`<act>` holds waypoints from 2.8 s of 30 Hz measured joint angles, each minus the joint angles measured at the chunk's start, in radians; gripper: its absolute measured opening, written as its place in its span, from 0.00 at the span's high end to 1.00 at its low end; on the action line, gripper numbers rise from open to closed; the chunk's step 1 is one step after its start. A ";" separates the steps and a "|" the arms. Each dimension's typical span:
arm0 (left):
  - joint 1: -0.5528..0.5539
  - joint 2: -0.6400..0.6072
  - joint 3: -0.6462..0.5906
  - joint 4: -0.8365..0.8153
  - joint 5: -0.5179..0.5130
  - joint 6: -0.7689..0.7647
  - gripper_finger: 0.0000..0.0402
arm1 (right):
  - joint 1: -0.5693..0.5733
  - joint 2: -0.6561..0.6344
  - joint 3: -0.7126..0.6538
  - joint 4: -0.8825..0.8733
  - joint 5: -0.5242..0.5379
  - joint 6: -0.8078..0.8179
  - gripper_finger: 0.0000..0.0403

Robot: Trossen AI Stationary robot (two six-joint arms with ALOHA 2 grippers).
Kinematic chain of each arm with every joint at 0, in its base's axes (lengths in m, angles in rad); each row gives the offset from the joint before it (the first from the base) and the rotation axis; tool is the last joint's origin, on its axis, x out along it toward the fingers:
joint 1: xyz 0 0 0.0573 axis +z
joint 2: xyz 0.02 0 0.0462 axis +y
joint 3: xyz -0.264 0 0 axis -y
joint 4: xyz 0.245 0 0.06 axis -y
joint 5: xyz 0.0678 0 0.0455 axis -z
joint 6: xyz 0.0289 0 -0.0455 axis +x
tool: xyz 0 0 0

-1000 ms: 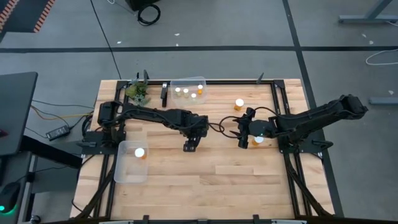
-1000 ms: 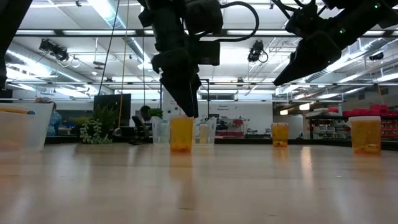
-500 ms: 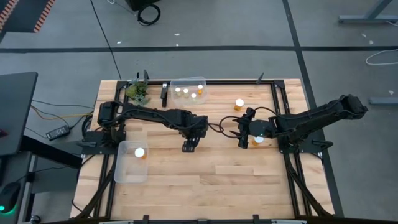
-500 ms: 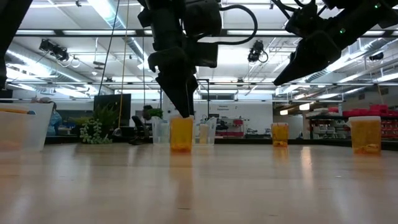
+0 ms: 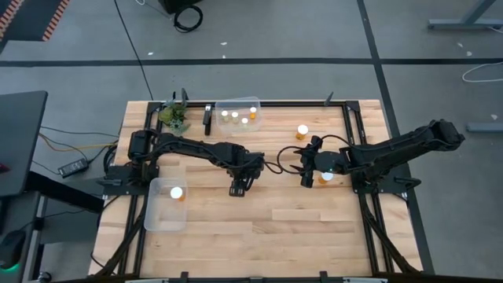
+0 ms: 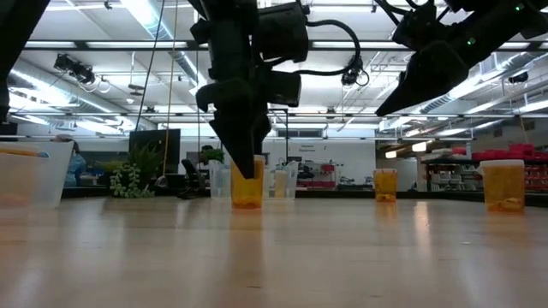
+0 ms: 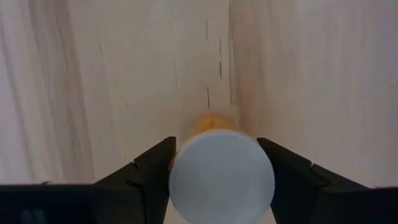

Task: Pick and place medicine bottles into bin by pill shape (circle, oval)
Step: Put the bottom left big orange pill bottle into the bottom transparent bin

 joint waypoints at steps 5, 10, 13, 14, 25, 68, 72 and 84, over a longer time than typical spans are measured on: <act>-0.001 0.000 0.000 -0.005 -0.002 -0.007 0.47 | 0.000 0.000 0.000 -0.001 0.000 0.003 0.37; -0.022 -0.018 0.000 -0.016 -0.002 -0.037 0.47 | 0.000 0.000 0.000 -0.003 0.000 -0.001 0.37; -0.043 -0.038 0.000 -0.034 0.003 -0.066 0.48 | 0.000 0.000 0.000 -0.003 0.000 -0.020 0.37; -0.050 -0.045 0.000 -0.047 0.008 -0.077 0.48 | 0.000 0.000 0.000 -0.003 0.000 -0.031 0.37; -0.169 -0.129 0.001 -0.129 0.010 -0.219 0.48 | -0.094 -0.002 0.000 0.049 -0.137 -0.165 0.37; -0.611 -0.355 -0.001 -0.530 -0.308 -0.772 0.47 | -0.173 -0.007 0.000 0.084 -0.237 -0.108 0.37; -0.654 -0.381 0.000 -0.548 -0.316 -0.865 0.46 | -0.173 -0.007 0.000 0.081 -0.237 -0.094 0.37; -0.796 -0.391 0.000 -0.668 -0.308 -1.141 0.46 | -0.170 -0.007 0.000 0.085 -0.264 -0.068 0.37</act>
